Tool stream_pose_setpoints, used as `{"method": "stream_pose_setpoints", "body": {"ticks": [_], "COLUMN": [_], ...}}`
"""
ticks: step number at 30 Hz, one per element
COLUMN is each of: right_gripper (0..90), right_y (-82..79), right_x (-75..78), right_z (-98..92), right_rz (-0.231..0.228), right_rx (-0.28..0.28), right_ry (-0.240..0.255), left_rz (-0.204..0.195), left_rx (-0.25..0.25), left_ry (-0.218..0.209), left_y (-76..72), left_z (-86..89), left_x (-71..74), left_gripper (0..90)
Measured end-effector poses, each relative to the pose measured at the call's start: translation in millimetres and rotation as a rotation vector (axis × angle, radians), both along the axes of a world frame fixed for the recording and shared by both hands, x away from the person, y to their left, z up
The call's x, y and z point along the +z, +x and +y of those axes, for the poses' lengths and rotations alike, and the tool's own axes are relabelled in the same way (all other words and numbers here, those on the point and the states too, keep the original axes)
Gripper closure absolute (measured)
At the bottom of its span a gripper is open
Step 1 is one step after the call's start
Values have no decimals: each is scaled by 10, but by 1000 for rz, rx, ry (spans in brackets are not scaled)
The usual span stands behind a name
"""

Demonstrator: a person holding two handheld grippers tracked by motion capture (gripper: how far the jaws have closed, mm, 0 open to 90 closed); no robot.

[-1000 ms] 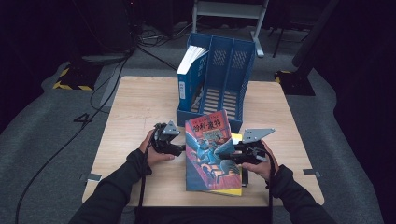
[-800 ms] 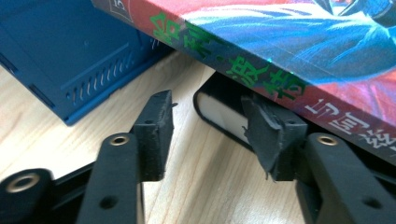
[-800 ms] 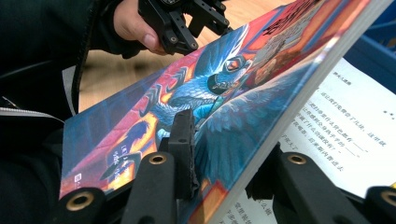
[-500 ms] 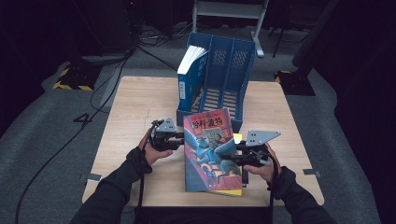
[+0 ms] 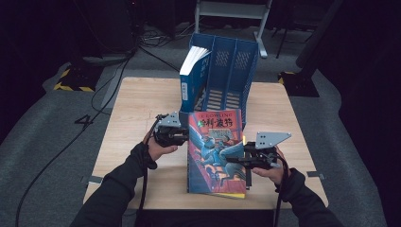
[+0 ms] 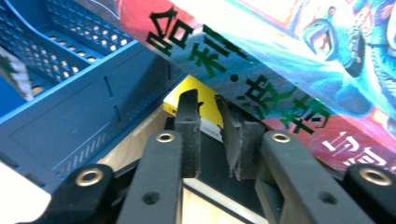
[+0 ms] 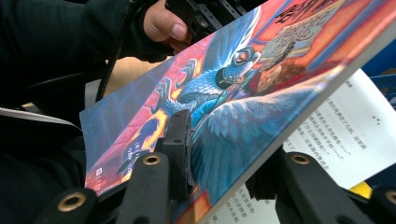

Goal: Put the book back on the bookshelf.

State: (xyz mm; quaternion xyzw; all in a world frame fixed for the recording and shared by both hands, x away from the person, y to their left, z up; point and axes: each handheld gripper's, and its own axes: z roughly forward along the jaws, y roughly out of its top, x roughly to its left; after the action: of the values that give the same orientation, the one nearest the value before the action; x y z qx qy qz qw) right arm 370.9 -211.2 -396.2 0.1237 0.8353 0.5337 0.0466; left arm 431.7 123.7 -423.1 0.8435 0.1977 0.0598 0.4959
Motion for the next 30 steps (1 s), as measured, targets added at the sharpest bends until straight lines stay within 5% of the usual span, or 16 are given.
{"method": "stream_pose_setpoints", "body": {"ticks": [4,12,21,25,28,30], "right_gripper": [601,629,665,742,783,803], "right_y": [85,121,13,-36,-54,-44], "right_x": [8,35,164,202,213,237], "right_z": [42,97,63,17,2,-43], "right_rz": [44,34,-79,-124,-151,-156], "right_rx": [25,-4,-36,-51,-74,-97], "right_ry": [-19,-31,-27,-13,-22,15], "left_rz": [0,-10,-69,-75,-101,-135], "left_rx": [-22,-24,-33,-53,-56,-59], "left_ry": [-7,-16,4,-59,-57,-39], "left_y": [4,23,54,21,-14,-52], "left_z": [-21,-36,-120,-97,-98,-126], "left_x": [-9,30,273,359,436,531], "left_gripper": [865,889,899,899,900,900]}}
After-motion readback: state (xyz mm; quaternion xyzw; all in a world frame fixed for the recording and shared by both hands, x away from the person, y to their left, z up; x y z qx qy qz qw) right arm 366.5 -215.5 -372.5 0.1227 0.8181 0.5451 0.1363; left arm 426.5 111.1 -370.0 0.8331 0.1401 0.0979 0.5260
